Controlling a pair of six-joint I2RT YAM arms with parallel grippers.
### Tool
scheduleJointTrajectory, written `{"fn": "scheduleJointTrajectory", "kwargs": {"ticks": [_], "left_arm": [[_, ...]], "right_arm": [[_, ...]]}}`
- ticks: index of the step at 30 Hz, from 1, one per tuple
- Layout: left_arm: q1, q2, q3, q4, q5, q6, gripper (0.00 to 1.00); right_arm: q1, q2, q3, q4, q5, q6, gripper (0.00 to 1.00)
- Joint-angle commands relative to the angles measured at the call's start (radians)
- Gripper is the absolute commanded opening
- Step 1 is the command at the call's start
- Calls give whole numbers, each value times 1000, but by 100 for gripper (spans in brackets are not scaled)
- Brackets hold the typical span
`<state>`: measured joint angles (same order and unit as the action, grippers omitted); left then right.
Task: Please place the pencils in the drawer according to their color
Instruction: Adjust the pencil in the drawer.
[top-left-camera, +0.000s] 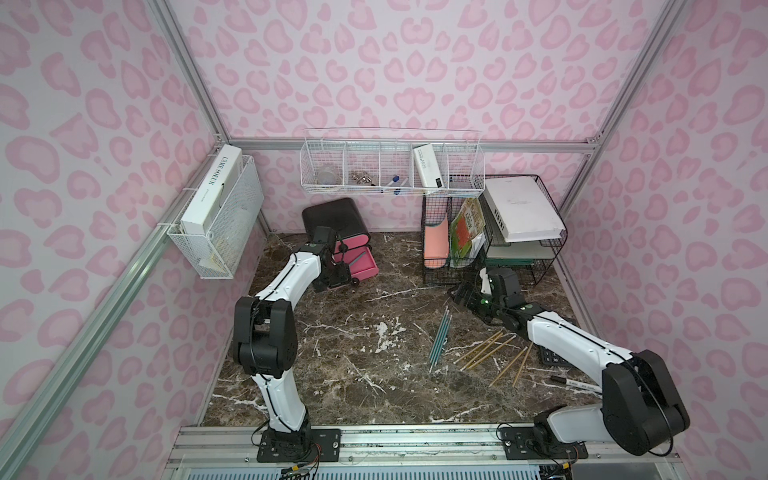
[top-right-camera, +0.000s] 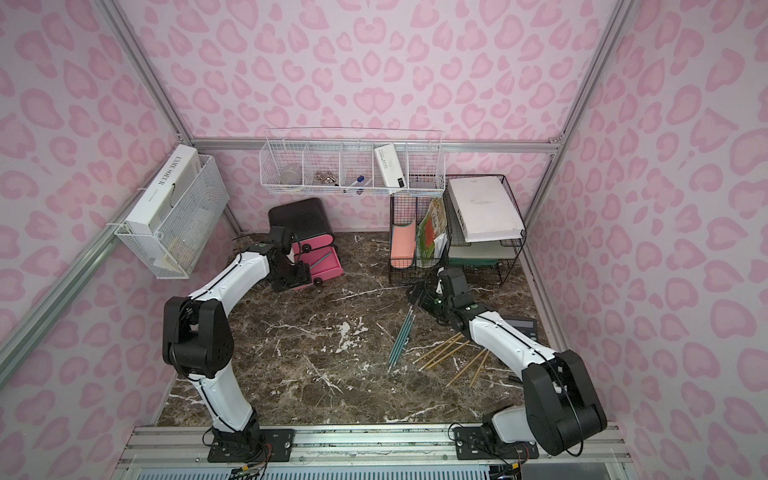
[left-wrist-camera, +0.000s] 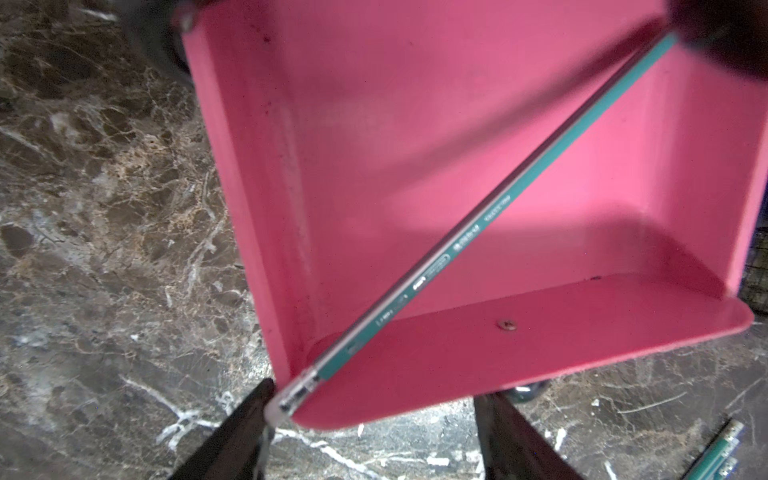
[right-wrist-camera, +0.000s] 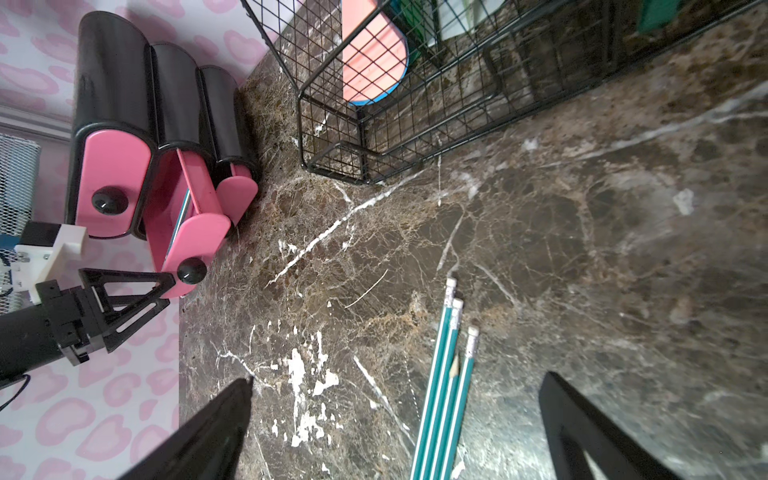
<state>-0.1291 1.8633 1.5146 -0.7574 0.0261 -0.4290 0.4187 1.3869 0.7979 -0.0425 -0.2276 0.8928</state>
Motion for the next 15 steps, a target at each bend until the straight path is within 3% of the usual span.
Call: {"fn": "scheduleJointTrajectory", "kwargs": {"ticks": [1, 11, 15], "left_arm": [[0, -2, 10, 21, 32, -10, 74], [-5, -144, -143, 247, 118, 20, 75], [-4, -137, -112, 162, 88, 42, 75]], "right_arm": [[2, -6, -5, -10, 8, -2, 99], [1, -10, -6, -9, 8, 0, 99], [1, -2, -3, -3, 4, 3, 99]]}}
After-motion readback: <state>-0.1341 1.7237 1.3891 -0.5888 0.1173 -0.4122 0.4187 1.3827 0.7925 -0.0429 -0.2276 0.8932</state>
